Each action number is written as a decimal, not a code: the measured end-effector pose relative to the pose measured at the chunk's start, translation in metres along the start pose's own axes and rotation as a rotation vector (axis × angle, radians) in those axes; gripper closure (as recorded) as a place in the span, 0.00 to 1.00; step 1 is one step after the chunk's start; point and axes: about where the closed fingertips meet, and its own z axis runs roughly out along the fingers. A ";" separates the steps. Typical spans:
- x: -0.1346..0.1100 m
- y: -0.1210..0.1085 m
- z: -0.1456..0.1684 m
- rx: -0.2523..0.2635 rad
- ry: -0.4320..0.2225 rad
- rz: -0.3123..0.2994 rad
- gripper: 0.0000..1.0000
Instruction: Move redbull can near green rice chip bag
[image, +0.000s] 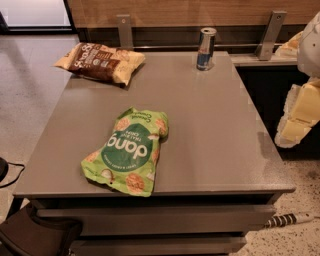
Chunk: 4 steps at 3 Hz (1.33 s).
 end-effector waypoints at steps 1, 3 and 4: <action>0.000 0.000 0.000 0.000 0.000 0.000 0.00; 0.024 -0.057 0.007 0.145 -0.094 0.176 0.00; 0.034 -0.085 0.021 0.254 -0.262 0.313 0.00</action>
Offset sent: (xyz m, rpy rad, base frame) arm 0.0685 -0.0445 0.0097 0.0940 -0.1446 -0.1668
